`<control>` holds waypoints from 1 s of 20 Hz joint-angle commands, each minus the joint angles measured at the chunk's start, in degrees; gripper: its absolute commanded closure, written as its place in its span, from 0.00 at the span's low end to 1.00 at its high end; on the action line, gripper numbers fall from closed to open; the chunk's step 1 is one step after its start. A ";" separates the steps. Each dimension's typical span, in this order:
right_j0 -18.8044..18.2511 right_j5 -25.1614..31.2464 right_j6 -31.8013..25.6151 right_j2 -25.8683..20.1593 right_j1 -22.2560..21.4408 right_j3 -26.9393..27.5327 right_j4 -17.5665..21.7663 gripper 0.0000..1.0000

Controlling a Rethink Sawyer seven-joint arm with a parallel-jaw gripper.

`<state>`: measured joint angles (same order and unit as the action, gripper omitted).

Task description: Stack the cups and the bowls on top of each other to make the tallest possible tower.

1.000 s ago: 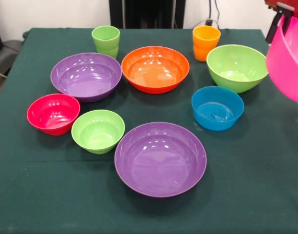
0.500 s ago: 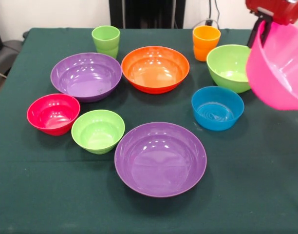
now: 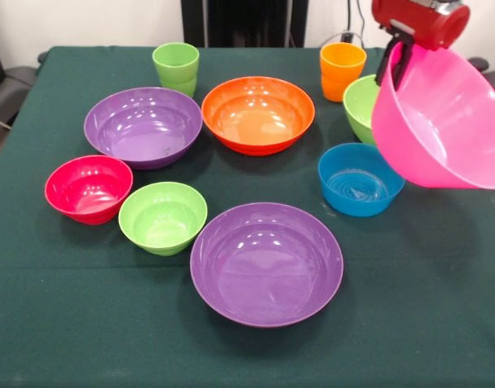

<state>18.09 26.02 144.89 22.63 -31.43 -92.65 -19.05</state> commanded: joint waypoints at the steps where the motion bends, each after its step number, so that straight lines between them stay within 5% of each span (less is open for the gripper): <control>1: -1.89 -3.15 -1.45 -9.24 0.21 -3.52 4.61 1.00; 20: -3.17 -4.58 -0.96 -9.81 0.94 -2.89 7.02 1.00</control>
<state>16.83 25.98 144.89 19.79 -31.38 -93.85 -16.72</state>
